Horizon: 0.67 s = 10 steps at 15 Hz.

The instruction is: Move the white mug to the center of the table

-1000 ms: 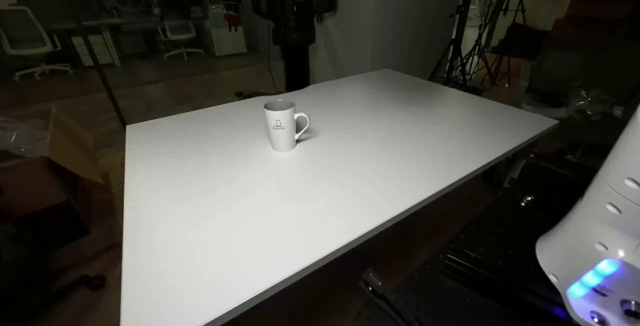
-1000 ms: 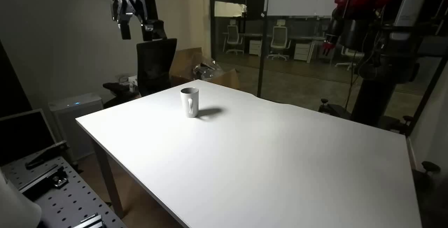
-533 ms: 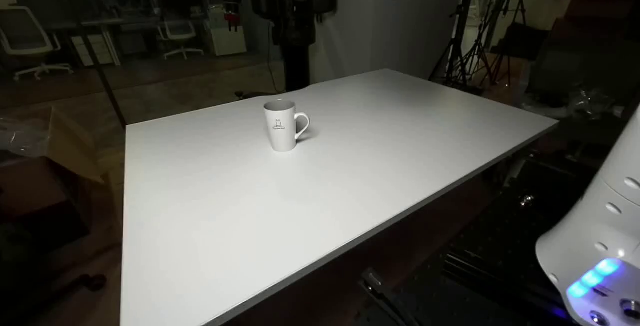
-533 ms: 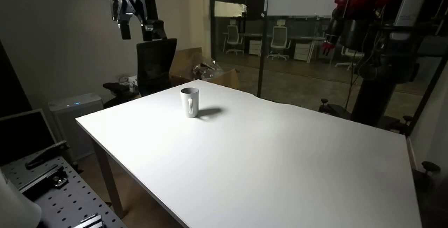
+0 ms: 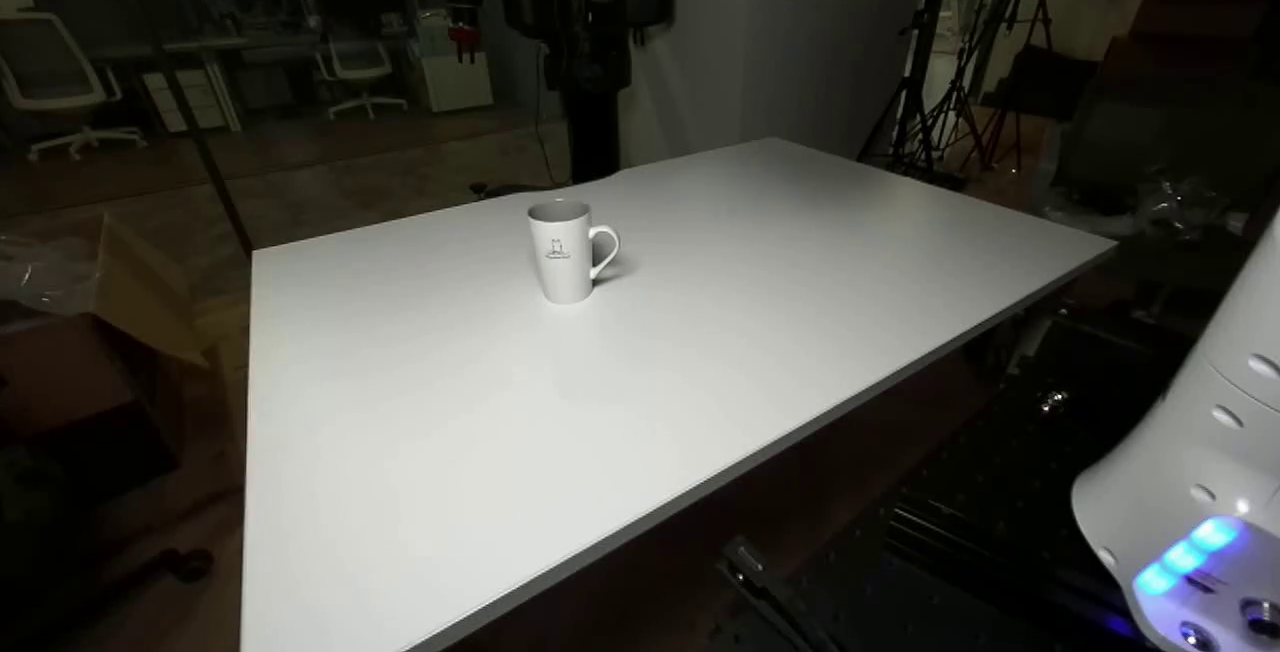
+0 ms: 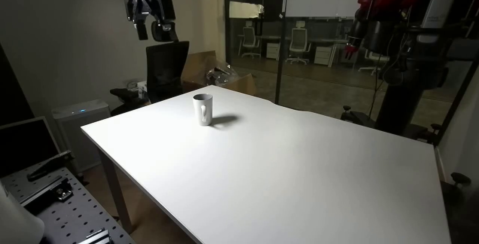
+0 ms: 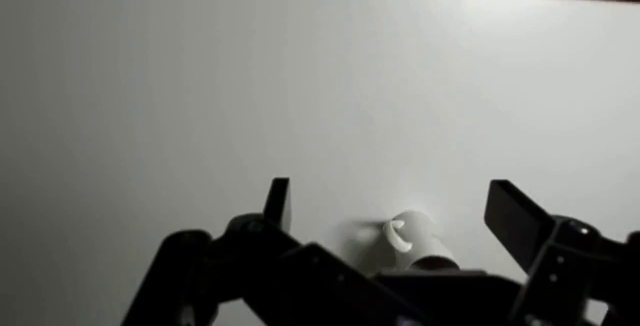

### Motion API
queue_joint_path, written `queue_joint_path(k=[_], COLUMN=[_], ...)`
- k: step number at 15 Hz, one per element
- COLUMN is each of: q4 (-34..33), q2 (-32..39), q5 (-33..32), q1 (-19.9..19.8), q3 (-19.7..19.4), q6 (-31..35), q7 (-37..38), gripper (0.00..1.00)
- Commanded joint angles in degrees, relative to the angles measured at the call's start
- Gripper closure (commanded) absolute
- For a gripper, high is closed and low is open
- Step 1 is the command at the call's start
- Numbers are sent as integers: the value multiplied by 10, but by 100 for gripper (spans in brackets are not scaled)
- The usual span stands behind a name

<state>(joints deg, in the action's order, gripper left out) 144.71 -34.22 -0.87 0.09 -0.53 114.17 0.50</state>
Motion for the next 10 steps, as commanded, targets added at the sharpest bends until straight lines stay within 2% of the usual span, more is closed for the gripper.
queue_joint_path(k=[1,3,5,8,10], q4=[-7,-24,-51,-107,-138], q2=[29,72,127,215,260], q5=[-4,-1,15,64,55], q1=[-25,-39,-43,-29,-37], q3=[-8,-20,-40,-66,-57], q6=[96,159,188,143,106], q7=[22,15,1,-40,-31], gripper=[0,0,0,0,0])
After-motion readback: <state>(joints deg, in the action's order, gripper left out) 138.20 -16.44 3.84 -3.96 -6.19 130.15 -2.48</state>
